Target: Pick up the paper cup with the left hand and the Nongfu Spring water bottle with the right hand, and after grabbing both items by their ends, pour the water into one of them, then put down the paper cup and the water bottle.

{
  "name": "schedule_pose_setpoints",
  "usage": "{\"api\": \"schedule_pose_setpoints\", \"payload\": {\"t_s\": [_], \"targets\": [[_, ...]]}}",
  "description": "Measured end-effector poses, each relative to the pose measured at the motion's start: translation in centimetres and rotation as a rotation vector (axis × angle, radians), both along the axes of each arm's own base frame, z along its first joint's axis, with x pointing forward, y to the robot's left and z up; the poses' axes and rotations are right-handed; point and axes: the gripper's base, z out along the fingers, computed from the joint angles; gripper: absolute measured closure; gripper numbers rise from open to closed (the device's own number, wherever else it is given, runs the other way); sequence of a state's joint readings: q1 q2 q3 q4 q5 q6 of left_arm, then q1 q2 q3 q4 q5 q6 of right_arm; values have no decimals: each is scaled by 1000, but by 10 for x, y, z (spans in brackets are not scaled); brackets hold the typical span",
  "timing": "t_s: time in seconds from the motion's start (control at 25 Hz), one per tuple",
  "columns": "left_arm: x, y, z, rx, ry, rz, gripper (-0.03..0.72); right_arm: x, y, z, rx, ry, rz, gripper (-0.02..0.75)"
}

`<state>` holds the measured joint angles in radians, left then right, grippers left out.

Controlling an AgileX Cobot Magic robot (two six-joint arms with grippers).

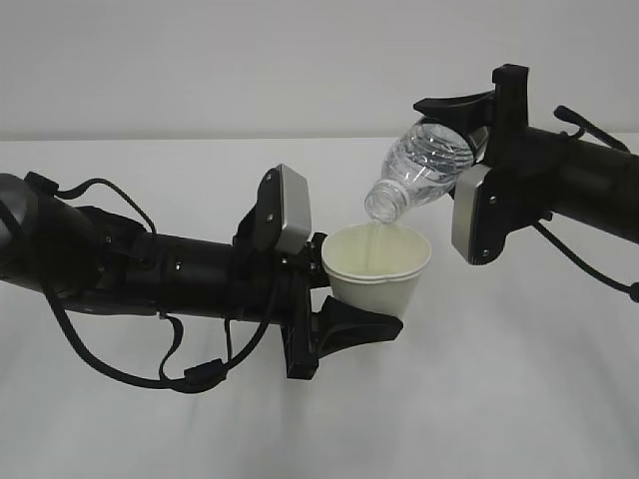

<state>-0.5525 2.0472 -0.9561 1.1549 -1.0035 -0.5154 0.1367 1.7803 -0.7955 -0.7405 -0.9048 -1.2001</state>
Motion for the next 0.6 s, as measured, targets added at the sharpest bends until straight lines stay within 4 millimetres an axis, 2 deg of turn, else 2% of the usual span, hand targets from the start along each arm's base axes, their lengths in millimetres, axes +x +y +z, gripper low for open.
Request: {"api": "schedule_pose_setpoints", "payload": {"t_s": [0.6], "targets": [[0,0,0,0,0,0,259,0,0,1,-6,-17,6,291]]}}
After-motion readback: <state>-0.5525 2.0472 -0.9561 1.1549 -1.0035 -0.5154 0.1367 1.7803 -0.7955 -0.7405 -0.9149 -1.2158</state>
